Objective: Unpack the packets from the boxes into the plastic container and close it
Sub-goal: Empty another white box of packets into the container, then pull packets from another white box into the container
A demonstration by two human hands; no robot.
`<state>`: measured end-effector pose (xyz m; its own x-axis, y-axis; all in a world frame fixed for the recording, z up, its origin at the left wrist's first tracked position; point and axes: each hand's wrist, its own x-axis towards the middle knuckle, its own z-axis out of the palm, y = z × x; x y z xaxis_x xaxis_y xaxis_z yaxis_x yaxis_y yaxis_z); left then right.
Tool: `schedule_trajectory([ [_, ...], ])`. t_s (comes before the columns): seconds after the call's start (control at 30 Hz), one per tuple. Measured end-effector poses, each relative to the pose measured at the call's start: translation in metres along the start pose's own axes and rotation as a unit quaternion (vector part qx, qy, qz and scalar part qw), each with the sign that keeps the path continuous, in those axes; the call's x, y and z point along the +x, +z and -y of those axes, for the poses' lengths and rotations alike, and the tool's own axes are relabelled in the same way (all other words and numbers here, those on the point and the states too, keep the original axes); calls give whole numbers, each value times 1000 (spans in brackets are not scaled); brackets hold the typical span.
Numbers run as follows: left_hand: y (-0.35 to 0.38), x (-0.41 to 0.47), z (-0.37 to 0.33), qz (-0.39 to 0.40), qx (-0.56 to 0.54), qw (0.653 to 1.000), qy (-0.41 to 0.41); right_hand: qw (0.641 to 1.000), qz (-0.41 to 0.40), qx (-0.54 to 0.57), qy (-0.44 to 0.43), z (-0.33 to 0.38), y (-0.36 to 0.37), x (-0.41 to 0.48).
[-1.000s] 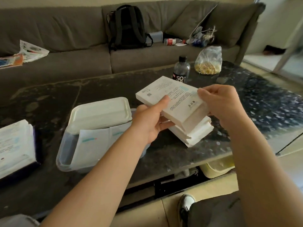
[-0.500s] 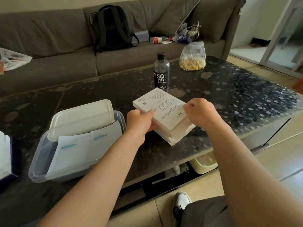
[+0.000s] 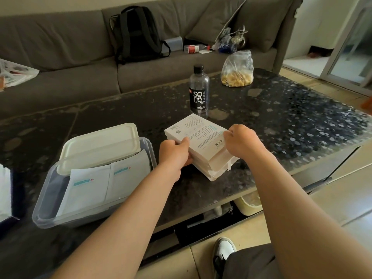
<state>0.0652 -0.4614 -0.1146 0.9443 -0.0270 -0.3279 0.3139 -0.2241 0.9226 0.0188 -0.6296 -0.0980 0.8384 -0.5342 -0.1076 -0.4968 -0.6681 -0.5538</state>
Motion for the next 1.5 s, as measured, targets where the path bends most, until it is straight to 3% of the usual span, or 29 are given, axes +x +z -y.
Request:
schedule_trajectory([
  [0.23,-1,-4,-4,33,-11,999,-19,999,16,-16,26,1,2,1],
  [0.37,-2,-7,-11,45,-14,999,-23,998,-20,-47,22,5,-3,-3],
  [0.6,-14,-13,-28,54,50,997,13,991,-124,-20,-41,31,-7,-7],
  [0.73,-37,-18,-41,26,104,994,36,989,-123,26,-81,75,1,-15],
  [0.97,-120,-12,-49,-56,123,988,77,977,-74,111,-164,163,33,-43],
  [1.17,-213,-8,-31,-143,69,984,85,967,-10,135,-214,229,79,-66],
  [1.5,-374,-19,15,-311,94,944,48,917,139,75,-365,316,169,-153],
])
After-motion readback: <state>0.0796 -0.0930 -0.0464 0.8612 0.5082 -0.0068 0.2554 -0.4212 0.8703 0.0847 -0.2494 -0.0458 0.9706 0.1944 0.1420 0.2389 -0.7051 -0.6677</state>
